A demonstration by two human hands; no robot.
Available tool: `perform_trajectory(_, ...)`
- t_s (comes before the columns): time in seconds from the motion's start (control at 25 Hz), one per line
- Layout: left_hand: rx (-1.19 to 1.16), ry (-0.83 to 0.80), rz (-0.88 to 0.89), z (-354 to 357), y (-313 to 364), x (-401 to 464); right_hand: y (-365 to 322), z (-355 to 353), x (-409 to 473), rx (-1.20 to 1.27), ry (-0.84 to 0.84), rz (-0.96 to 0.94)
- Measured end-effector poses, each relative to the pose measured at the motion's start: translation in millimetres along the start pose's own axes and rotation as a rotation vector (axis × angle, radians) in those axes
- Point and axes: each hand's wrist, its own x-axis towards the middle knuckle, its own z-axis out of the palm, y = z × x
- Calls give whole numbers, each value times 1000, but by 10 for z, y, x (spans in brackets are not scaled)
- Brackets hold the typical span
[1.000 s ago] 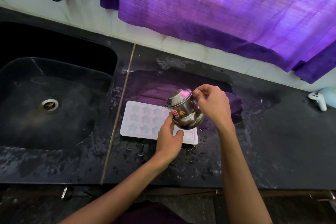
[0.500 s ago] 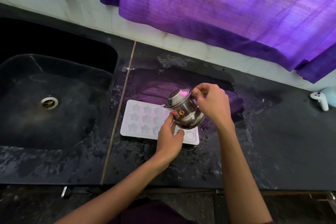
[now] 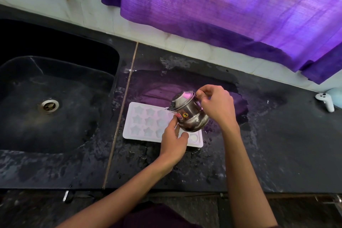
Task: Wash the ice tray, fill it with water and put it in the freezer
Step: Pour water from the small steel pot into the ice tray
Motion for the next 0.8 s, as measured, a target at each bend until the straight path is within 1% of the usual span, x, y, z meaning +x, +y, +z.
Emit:
perform_trajectory(0.56,20,15,10,16,-19,-18,28,-32,-56,38,28,10)
perform_trajectory(0.8,45,32,49,37,0,-80,65,-80,-132,75,61,18)
